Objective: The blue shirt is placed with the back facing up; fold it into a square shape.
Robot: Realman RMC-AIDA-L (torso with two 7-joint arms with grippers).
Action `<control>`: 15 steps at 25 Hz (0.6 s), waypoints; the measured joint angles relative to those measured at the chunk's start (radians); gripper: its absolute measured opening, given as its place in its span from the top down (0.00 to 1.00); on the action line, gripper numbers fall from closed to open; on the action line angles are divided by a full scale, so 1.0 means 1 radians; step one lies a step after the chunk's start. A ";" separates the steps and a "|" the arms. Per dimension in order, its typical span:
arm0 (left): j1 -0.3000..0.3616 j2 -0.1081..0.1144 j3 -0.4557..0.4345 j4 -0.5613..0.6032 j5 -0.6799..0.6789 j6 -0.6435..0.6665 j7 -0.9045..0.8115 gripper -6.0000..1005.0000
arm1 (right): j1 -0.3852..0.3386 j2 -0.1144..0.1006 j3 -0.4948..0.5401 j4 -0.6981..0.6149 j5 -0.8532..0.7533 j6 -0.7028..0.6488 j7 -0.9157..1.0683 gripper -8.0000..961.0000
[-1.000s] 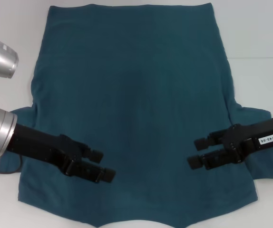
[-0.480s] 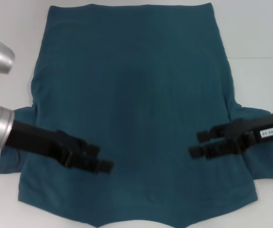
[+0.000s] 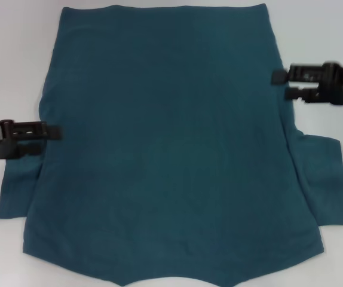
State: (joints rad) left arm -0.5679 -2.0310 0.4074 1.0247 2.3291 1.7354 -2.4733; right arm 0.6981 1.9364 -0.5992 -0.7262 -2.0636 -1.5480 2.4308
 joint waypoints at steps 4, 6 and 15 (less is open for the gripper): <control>0.013 0.008 -0.094 -0.051 0.065 -0.061 -0.032 0.21 | 0.033 -0.046 0.000 0.060 0.007 0.059 0.042 0.14; 0.023 0.009 -0.127 -0.072 0.077 -0.093 -0.034 0.21 | 0.045 -0.055 0.000 0.070 0.007 0.068 0.045 0.14; 0.070 0.000 -0.161 -0.100 0.081 -0.228 -0.007 0.21 | 0.050 -0.059 0.003 0.087 0.007 0.084 0.048 0.14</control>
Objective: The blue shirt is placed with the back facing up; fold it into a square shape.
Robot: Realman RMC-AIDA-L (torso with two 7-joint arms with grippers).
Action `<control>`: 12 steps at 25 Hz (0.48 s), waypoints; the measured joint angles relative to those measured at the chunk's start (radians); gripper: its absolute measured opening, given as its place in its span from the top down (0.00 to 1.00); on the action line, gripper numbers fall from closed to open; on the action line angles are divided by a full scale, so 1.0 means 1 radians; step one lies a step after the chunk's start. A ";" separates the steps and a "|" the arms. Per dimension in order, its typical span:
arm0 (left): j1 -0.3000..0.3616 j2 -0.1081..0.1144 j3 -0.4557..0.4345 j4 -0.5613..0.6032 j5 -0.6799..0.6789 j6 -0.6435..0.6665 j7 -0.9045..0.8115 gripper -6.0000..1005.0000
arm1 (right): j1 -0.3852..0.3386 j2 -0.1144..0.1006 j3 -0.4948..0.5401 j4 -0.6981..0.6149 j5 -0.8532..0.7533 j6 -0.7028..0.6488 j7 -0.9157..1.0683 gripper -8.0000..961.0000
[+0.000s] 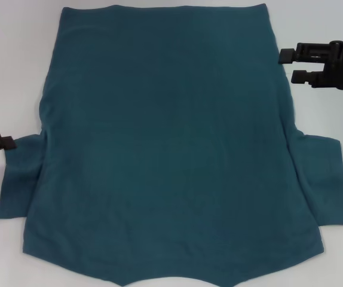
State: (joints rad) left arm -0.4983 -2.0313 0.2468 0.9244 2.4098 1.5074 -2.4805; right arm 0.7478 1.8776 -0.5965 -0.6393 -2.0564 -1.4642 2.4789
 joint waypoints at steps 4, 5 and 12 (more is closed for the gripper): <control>-0.003 -0.001 0.004 -0.034 0.032 -0.056 0.030 0.21 | -0.007 0.000 0.000 0.004 0.000 0.000 0.000 0.14; -0.005 -0.001 0.005 -0.048 0.042 -0.073 0.030 0.21 | -0.009 0.000 0.001 0.004 0.001 -0.001 0.002 0.14; -0.013 -0.001 0.013 -0.117 0.050 -0.186 0.049 0.22 | -0.020 0.002 0.003 0.005 0.001 -0.002 0.011 0.14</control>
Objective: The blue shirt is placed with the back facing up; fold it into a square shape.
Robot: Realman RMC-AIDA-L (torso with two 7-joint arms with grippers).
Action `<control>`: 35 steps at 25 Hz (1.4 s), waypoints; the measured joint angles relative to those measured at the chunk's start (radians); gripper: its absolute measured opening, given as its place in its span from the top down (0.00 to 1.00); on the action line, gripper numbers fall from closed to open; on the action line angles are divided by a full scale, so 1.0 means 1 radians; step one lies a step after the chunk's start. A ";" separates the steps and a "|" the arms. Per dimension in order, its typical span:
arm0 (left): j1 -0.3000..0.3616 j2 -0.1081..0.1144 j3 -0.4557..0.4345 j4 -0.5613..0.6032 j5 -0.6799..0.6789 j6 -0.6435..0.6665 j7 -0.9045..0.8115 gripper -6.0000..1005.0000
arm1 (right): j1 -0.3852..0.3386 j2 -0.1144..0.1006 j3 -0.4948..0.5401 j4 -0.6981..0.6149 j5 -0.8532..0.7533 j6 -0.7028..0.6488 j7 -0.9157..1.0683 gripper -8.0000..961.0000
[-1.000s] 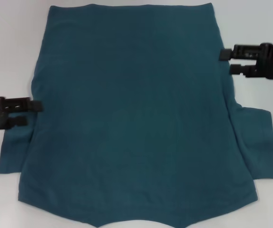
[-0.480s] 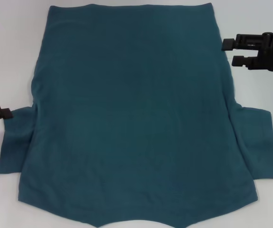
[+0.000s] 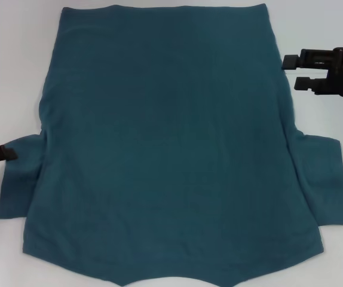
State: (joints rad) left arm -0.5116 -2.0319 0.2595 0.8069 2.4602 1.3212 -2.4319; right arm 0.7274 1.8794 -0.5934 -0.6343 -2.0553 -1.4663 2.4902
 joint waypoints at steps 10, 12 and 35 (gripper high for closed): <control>-0.014 0.000 0.018 -0.045 0.000 -0.056 0.064 0.22 | -0.003 0.002 0.004 0.001 0.000 0.003 0.001 0.14; -0.014 -0.002 0.033 -0.050 0.001 -0.070 0.065 0.22 | -0.003 0.003 0.008 0.001 0.000 0.003 0.001 0.14; -0.027 -0.001 0.076 -0.061 0.018 -0.076 0.053 0.68 | -0.017 0.000 0.052 0.015 0.000 0.002 -0.001 0.14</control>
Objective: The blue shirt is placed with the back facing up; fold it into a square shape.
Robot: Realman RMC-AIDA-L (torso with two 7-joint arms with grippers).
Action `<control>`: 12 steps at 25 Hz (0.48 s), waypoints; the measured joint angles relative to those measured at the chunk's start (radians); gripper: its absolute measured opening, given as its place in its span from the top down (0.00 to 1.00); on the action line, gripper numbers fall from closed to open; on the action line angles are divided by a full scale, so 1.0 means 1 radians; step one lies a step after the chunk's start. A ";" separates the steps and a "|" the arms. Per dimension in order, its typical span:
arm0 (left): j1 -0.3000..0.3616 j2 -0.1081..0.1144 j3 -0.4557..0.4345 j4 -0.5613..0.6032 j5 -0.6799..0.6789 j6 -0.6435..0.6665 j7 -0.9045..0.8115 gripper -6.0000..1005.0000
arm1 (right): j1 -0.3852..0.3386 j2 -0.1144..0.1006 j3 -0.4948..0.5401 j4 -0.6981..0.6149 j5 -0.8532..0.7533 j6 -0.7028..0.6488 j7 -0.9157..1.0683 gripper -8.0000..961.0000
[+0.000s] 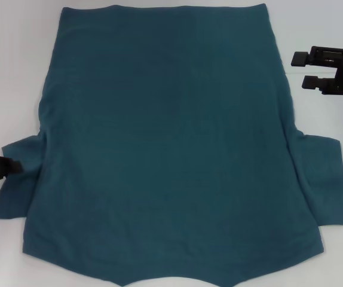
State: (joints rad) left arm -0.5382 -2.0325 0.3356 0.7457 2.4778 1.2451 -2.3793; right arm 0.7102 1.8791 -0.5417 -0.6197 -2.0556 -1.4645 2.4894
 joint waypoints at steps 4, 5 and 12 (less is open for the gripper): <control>0.000 -0.001 0.007 0.003 0.002 -0.001 0.005 0.82 | 0.000 0.000 0.000 0.000 0.000 0.000 0.001 0.14; -0.001 -0.001 0.011 0.005 0.006 -0.001 0.007 0.86 | 0.000 0.000 0.000 0.000 0.000 0.000 0.002 0.14; -0.011 -0.003 0.137 0.094 0.055 -0.025 0.042 0.98 | -0.001 0.000 -0.001 0.000 0.000 -0.001 0.002 0.14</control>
State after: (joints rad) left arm -0.5494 -2.0351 0.4731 0.8398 2.5323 1.2200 -2.3375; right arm 0.7094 1.8790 -0.5423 -0.6197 -2.0555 -1.4651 2.4912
